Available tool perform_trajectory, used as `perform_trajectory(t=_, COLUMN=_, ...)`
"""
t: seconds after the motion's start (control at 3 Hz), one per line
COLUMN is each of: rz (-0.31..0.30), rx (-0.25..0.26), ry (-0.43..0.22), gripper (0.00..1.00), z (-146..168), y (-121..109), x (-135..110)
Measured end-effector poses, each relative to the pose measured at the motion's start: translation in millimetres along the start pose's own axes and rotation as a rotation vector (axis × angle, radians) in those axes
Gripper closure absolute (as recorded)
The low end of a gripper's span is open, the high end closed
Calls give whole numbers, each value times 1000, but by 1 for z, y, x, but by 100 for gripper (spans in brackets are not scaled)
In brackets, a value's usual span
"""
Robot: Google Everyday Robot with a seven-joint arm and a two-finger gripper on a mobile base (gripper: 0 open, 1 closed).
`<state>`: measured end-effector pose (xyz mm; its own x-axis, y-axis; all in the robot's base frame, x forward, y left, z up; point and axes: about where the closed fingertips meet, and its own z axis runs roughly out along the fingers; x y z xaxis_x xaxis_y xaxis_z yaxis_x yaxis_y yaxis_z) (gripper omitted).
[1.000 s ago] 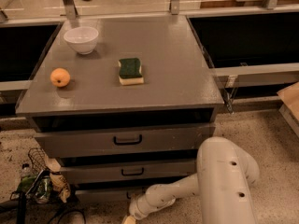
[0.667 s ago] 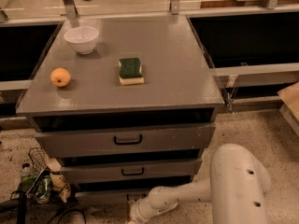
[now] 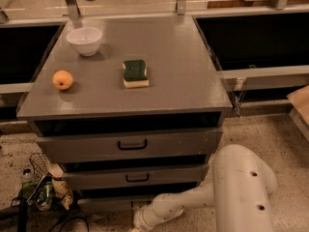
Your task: Open bottom drawer
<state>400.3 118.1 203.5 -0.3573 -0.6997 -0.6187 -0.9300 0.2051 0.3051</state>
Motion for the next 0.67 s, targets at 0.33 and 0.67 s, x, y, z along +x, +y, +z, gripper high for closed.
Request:
perform_trajectory(t=0.33, rz=5, rx=59, ry=73, gripper=0, z=-9, y=5, x=6)
perform_trajectory(t=0.67, rz=6, rx=103, ry=96, gripper=0, z=-14, y=4, x=7)
